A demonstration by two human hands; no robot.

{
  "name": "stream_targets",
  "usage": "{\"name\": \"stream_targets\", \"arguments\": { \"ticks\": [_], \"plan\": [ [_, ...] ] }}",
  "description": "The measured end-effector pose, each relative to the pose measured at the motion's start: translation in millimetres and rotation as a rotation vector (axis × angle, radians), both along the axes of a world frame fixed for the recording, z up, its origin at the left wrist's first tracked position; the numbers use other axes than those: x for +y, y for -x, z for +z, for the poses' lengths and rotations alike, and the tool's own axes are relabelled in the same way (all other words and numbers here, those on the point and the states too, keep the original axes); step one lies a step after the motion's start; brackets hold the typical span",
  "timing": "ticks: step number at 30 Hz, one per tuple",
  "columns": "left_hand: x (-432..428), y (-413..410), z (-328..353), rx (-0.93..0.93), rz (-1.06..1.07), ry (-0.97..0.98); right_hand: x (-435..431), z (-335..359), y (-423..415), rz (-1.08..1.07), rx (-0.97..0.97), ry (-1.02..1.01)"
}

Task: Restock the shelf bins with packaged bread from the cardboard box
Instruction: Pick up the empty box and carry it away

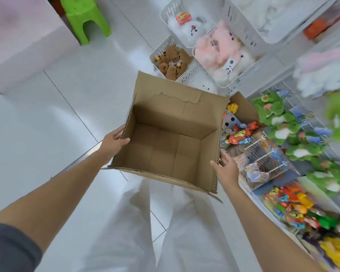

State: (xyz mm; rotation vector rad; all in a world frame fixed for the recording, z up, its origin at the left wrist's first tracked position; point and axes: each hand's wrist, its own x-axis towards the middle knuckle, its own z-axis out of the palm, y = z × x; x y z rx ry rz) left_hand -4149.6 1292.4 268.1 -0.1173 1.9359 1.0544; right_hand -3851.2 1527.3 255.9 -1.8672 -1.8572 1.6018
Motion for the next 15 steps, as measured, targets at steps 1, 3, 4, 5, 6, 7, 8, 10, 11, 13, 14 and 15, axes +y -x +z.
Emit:
{"name": "stream_targets", "arguments": {
  "ticks": [1, 3, 4, 5, 6, 7, 8, 10, 11, 13, 14, 15],
  "plan": [
    [3.8, 8.6, -3.2, -0.008, -0.039, 0.006, -8.1, -3.8, -1.6, -0.031, -0.012, -0.005],
    [9.6, 20.7, -9.6, -0.023, -0.105, 0.01, -25.6, -15.9, -7.5, -0.096, -0.028, -0.018],
    [12.0, 23.0, -12.6, -0.027, -0.14, 0.019, -35.2, -22.7, -12.3, -0.135, -0.031, -0.017],
    [13.9, 24.1, -15.5, -0.03, -0.167, 0.026, -45.1, -28.9, -17.0, -0.174, -0.032, -0.011],
    [15.9, 24.9, -21.5, -0.024, -0.201, 0.038, -55.2, -35.9, -22.5, -0.211, -0.029, -0.004],
    [18.8, 23.5, -26.5, -0.029, -0.225, 0.039, -65.6, -42.0, -29.2, -0.247, -0.036, 0.004],
    [22.6, 21.3, -32.3, -0.039, -0.252, 0.042, -75.3, -47.3, -35.4, -0.284, -0.042, 0.012],
    [30.2, 14.7, -45.3, -0.043, -0.32, 0.062, -92.5, -59.6, -49.1, -0.336, -0.049, 0.019],
    [32.9, 9.3, -51.2, -0.047, -0.343, 0.072, -100.9, -66.4, -56.7, -0.359, -0.053, 0.029],
    [34.4, -2.7, -68.2, -0.05, -0.377, 0.094, -117.5, -83.3, -73.6, -0.403, -0.054, 0.057],
    [34.7, -9.0, -76.5, -0.055, -0.391, 0.107, -125.2, -92.4, -81.7, -0.42, -0.048, 0.067],
    [33.7, -14.5, -85.5, -0.058, -0.412, 0.121, -132.8, -101.8, -89.4, -0.434, -0.046, 0.075]
  ]
}}
